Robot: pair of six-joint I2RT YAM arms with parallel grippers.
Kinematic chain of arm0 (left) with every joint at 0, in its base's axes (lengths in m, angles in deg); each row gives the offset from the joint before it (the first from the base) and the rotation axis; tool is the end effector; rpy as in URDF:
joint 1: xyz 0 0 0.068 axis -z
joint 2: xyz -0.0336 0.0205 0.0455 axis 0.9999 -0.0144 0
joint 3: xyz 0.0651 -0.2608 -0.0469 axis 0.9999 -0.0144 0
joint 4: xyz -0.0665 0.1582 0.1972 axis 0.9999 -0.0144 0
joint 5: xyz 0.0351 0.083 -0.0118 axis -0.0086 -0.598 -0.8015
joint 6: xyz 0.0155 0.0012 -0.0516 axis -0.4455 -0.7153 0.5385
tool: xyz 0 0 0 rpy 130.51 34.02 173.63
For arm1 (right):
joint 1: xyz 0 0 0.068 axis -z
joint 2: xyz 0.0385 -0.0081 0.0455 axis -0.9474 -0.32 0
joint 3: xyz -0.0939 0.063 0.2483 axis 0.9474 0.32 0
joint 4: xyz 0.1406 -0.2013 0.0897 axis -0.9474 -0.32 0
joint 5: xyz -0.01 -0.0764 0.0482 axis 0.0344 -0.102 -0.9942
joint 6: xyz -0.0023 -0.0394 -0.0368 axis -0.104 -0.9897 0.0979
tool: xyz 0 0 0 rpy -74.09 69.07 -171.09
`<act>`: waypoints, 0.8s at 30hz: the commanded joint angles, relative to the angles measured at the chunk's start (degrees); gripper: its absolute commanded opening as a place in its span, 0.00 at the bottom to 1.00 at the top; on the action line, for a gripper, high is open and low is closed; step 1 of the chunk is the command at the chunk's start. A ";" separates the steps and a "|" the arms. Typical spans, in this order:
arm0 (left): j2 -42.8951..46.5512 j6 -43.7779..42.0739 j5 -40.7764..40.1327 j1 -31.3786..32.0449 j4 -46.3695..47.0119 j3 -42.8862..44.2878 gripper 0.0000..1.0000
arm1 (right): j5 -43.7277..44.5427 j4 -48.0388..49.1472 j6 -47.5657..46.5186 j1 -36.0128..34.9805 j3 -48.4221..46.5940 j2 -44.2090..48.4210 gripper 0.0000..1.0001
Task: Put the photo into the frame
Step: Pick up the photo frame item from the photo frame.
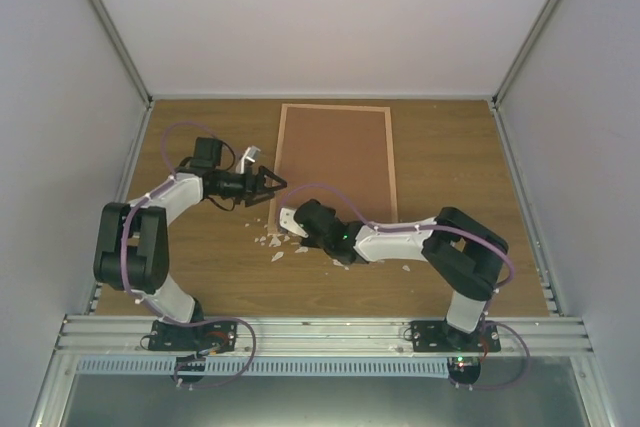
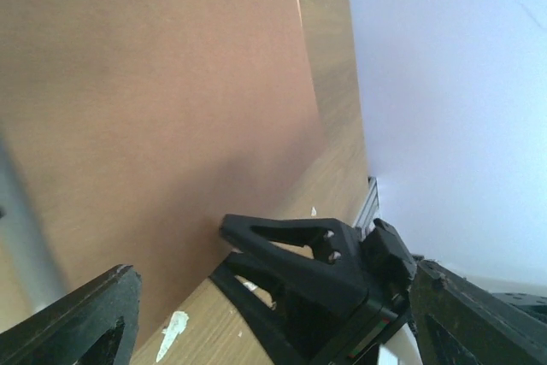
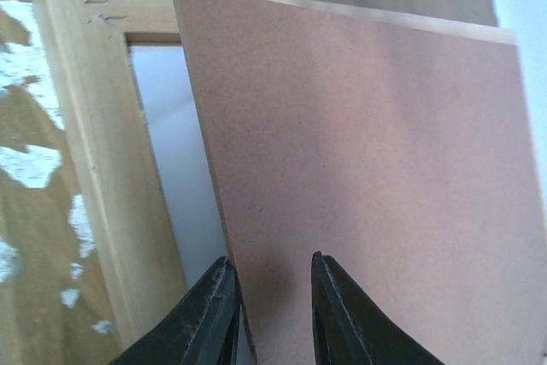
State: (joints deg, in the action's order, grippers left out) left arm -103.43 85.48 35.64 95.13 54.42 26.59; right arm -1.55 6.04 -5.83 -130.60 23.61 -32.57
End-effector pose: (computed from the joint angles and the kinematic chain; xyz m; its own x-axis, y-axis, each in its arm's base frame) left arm 0.3043 -0.0632 0.1908 -0.9696 -0.0562 -0.2380 0.1909 0.4345 -0.8802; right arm 0.1963 0.3028 0.1510 -0.0015 -0.8647 -0.5022 -0.7384 0.3396 -0.5825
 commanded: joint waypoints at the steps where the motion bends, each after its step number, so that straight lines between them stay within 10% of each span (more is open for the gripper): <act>1: 5.56 3.22 -1.92 -3.70 4.72 -1.35 0.88 | 8.79 6.79 -2.03 -0.40 0.58 4.20 0.25; 13: 4.32 -0.47 -25.11 -8.12 0.94 0.34 0.86 | 11.47 8.47 -4.62 1.07 -2.06 6.43 0.07; 24: 1.77 -11.73 -38.85 2.18 1.58 -1.79 0.83 | 9.80 6.41 -4.60 3.11 -5.31 6.58 0.01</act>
State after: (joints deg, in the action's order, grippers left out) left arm -100.43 77.13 0.80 95.87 53.43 25.91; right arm 6.88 11.11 -12.43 -129.12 20.25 -28.02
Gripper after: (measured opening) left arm 0.832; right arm 0.070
